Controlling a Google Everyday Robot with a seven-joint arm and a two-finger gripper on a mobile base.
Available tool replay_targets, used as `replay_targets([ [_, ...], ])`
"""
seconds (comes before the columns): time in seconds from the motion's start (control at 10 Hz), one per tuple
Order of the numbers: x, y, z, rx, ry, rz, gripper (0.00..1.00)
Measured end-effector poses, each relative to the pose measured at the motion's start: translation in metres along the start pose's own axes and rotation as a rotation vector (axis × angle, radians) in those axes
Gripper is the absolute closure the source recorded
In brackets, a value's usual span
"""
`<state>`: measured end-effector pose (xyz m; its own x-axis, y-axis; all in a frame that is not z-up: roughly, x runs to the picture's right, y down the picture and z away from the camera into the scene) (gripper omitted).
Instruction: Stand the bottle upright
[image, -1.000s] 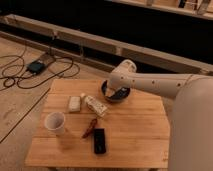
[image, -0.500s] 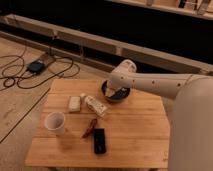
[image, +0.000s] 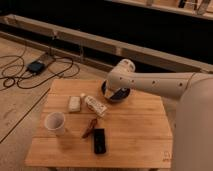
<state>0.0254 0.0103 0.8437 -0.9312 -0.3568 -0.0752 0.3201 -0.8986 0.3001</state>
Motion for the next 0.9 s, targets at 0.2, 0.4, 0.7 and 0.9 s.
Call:
replay_targets([
  [0.2, 0.015, -0.020, -0.013, 0.025, 0.001, 0.001, 0.37],
  [0.4, 0.033, -0.040, -0.014, 0.074, -0.006, -0.002, 0.37],
  [0.7, 0.059, -0.062, 0.001, 0.175, -0.037, -0.036, 0.37],
  [0.9, 0.067, -0.065, 0.014, 0.221, -0.063, -0.052, 0.37],
])
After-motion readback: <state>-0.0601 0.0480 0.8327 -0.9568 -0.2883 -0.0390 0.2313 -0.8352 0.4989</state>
